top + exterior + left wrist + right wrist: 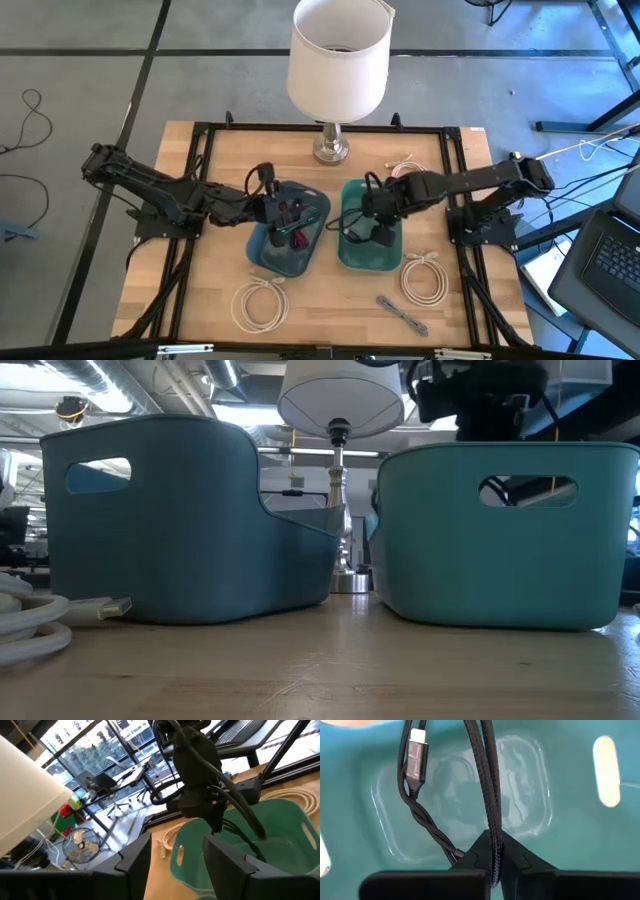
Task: Pick and place items into bin
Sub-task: Put the black charger cable into the green bin, then put the top white HDMI cable into the green bin
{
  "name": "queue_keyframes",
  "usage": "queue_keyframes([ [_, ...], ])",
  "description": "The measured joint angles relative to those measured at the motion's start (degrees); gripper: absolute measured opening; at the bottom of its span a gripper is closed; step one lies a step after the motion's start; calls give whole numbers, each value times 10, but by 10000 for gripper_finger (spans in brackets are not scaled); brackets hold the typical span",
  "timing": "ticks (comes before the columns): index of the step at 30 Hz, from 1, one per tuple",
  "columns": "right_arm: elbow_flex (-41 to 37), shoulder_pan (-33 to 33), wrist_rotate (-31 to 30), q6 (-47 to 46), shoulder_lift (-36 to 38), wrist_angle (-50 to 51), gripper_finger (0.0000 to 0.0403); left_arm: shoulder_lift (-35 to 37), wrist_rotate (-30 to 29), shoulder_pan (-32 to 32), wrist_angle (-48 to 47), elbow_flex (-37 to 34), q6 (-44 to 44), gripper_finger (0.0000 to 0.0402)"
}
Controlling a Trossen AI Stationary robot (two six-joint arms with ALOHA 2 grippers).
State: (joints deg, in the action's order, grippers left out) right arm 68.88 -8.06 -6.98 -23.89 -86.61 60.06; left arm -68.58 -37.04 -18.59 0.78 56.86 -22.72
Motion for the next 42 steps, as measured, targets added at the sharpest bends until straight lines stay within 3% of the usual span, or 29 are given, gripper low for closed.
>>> queue_keyframes([
  [5, -15, 24, 32, 20, 0, -43, 10, 0, -21, -9, 0, 0, -3, 171],
  [11, -112, 42, 66, 19, 0, -97, 10, 0, -62, -22, -7, 0, -15, 171],
  [21, -213, 61, 65, 17, 0, -199, 10, 0, -70, -27, -2, 0, -31, 171],
  [24, -212, 61, 64, 16, 0, -209, 24, 0, -70, -27, -1, 0, -31, 171],
  [33, -183, 61, 48, 16, 0, -211, 128, 0, -70, -27, -1, 0, -31, 171],
  [42, -100, 32, 36, 16, 0, -151, 137, 0, -70, -27, -1, 0, -27, 171],
])
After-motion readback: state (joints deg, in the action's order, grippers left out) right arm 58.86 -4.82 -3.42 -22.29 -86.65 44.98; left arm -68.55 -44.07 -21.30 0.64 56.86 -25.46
